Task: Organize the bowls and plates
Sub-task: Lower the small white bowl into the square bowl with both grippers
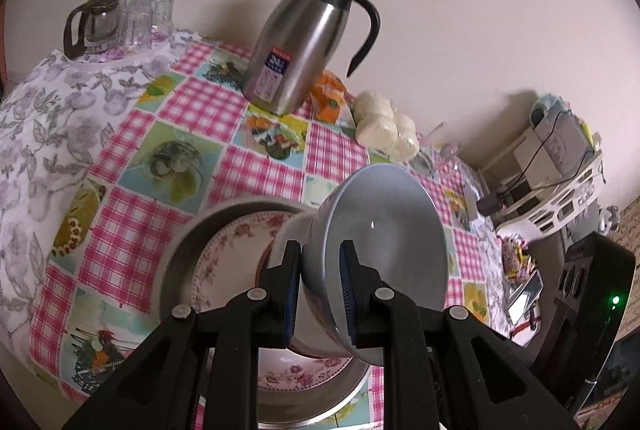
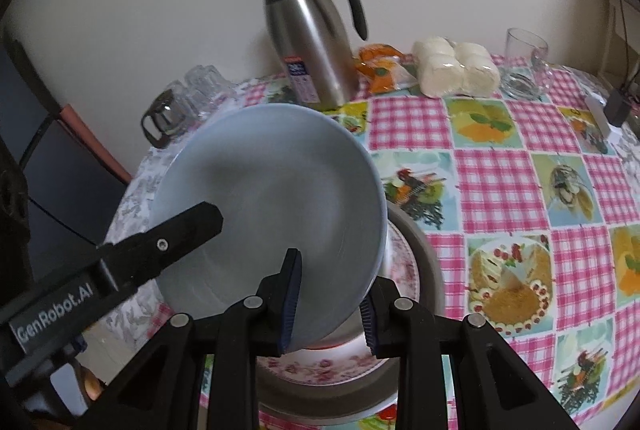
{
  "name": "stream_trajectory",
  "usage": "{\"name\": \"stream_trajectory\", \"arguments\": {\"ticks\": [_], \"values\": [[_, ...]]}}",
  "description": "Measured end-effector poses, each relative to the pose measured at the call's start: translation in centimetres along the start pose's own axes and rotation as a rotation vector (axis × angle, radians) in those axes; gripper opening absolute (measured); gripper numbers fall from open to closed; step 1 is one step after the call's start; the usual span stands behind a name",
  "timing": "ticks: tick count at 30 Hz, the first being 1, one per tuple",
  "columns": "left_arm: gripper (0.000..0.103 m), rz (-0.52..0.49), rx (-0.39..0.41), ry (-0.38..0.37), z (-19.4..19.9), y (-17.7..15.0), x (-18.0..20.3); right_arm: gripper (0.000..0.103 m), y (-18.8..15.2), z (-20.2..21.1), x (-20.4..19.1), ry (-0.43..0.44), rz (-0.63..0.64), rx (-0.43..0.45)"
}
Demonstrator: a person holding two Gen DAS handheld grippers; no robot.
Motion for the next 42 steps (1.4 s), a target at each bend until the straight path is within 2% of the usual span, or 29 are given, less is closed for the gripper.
{"name": "stream_trajectory", "arguments": {"ticks": [13, 26, 34, 36, 42], "values": [[0.019, 0.002, -0.044, 0.038, -1.2, -0.8, -0.2, 0.031, -0.8, -0.5, 1.1, -0.041, -0.01, -0.049], [0.019, 0.029, -0.024, 0.059, -1.2, -0.4, -1.1, 0.032, -0.6, -0.4, 0.7, -0.052, 0.008, -0.047], [0.019, 0.031, -0.014, 0.074, -1.3, -0.2, -1.3, 0.041, 0.0, 0.1, 0.5, -0.013, -0.007, -0.015], [0.019, 0.03, -0.015, 0.076, -1.4, -0.2, -1.3, 0.051, 0.2, 0.5, 0.7, -0.04, -0.005, 0.002], [0.019, 0.031, -0.02, 0.075, -1.5, -0.3, -1.3, 0.053, 0.8, 1.3, 1.8, -0.039, -0.034, 0.034]]}}
Point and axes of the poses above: each gripper's, at about its wrist camera, not at the fingertips, and z roughly against the way its jaws point, x to its right, y to its top, the point moved 10 cm from there along -z, roughly the way its jaws point, and after that the axes turned 15 degrees about y, right-handed, at the moved point
